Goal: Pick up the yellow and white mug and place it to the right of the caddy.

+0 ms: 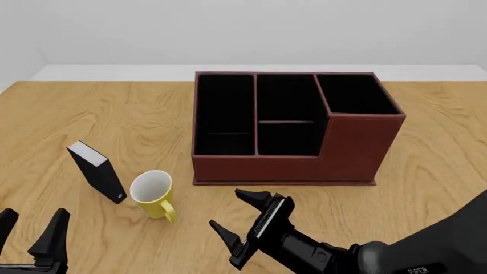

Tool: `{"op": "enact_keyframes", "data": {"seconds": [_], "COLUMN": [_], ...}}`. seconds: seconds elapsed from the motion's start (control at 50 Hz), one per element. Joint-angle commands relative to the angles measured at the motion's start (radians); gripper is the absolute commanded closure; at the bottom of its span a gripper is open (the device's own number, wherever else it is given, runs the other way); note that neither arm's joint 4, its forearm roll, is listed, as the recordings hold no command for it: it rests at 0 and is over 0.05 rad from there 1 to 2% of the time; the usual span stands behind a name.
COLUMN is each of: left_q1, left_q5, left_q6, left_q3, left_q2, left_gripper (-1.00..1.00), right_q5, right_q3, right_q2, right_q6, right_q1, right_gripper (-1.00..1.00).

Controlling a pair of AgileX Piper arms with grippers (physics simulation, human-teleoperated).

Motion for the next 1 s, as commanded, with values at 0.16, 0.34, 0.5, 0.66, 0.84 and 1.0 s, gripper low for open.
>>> {"op": "enact_keyframes", "data": {"seconds": [0.16,0.34,0.5,0.66,0.84,1.0], "left_q1": [0.0,0.0,0.0,0.0,0.0,0.0], "left_q5": [0.0,0.0,0.0,0.0,0.0,0.0], "left_q6": [0.0,0.0,0.0,0.0,0.0,0.0], "left_q3": [0.0,0.0,0.0,0.0,0.0,0.0], "left_q2": [0.0,0.0,0.0,0.0,0.0,0.0], "left_gripper": [-1.0,-1.0,-1.0,-1.0,-1.0,-1.0], "right_q5": [0.045,0.06,0.083,0.104,0.126,0.139], "right_q3": [-0.108,-0.155,-0.197,-0.241,-0.284,-0.317], "right_q2": [0.081,0.126,0.155,0.181,0.208,0.231], "right_q6": [-0.007,-0.006,-0.005,-0.007,-0.01,-0.012], "right_q1": [0.032,0.044,0.055,0.064,0.069,0.069], "right_gripper": [-1.0,-1.0,-1.0,-1.0,-1.0,-1.0]}}
